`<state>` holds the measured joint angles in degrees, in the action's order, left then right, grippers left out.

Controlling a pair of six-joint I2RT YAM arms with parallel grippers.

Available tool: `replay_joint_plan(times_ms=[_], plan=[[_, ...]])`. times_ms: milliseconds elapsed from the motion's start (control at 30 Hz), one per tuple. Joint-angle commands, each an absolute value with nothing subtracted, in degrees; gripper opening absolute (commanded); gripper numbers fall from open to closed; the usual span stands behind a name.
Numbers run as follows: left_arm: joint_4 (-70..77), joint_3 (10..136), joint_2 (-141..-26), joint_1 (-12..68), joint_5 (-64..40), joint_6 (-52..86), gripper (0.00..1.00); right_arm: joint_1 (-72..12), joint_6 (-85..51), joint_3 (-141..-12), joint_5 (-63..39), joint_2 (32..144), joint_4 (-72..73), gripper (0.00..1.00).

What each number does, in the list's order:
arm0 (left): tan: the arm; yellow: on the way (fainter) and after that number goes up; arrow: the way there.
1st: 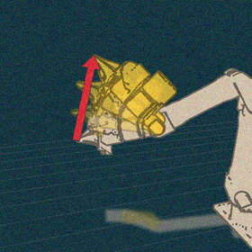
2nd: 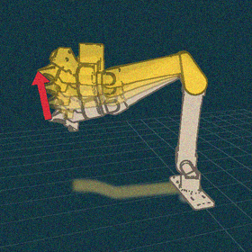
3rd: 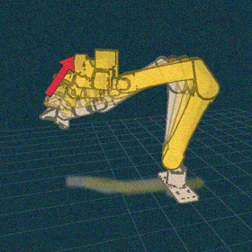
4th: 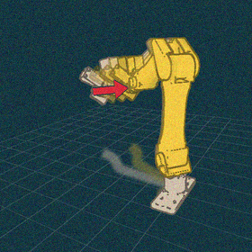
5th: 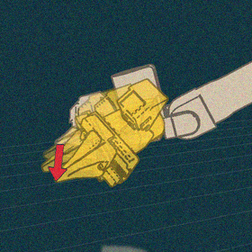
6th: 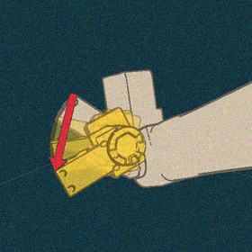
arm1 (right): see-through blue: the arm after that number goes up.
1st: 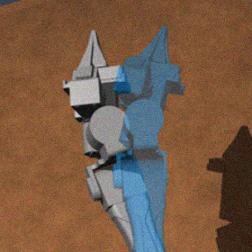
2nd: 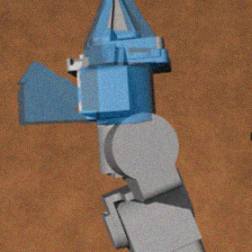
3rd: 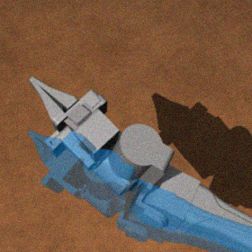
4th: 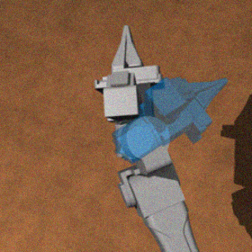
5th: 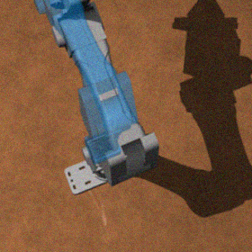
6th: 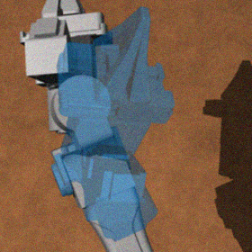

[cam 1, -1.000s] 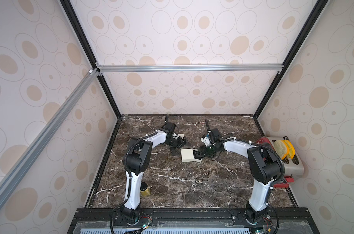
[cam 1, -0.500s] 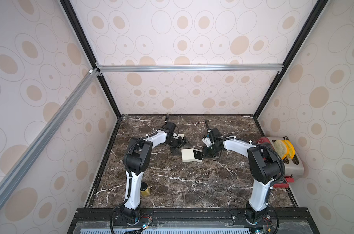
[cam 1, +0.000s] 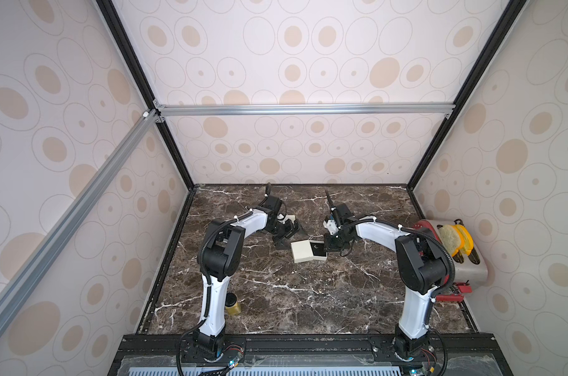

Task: Place the earrings into the drawer-style jewelry box
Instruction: Adjust the drawer in the jewelry box.

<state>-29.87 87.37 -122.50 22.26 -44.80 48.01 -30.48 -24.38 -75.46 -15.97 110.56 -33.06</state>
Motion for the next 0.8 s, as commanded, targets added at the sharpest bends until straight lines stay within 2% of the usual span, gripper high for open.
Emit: replay_joint_plan(times_ms=[0, 300, 600, 700, 767], plan=[[-32.1, 88.0, -123.3, 22.9, -44.0, 47.0, 0.99, -31.1, -22.4, -77.0, -14.2, 111.5, -36.5, 0.15], [-30.2, 87.0, -123.0, 23.6, -44.7, 48.8, 0.99, -31.9, -22.6, -77.5, -14.6, 111.9, -36.6, 0.13], [-28.8, 84.7, -121.9, 23.6, -44.6, 49.6, 0.99, -32.3, -25.8, -75.6, -15.9, 110.9, -32.9, 0.20], [-29.4, 85.2, -121.9, 23.6, -44.2, 49.0, 0.99, -32.3, -25.5, -75.6, -14.8, 110.3, -33.5, 0.25], [-30.7, 86.1, -121.4, 23.6, -43.2, 47.8, 0.99, -32.3, -24.9, -75.3, -12.8, 109.0, -34.4, 0.34]])
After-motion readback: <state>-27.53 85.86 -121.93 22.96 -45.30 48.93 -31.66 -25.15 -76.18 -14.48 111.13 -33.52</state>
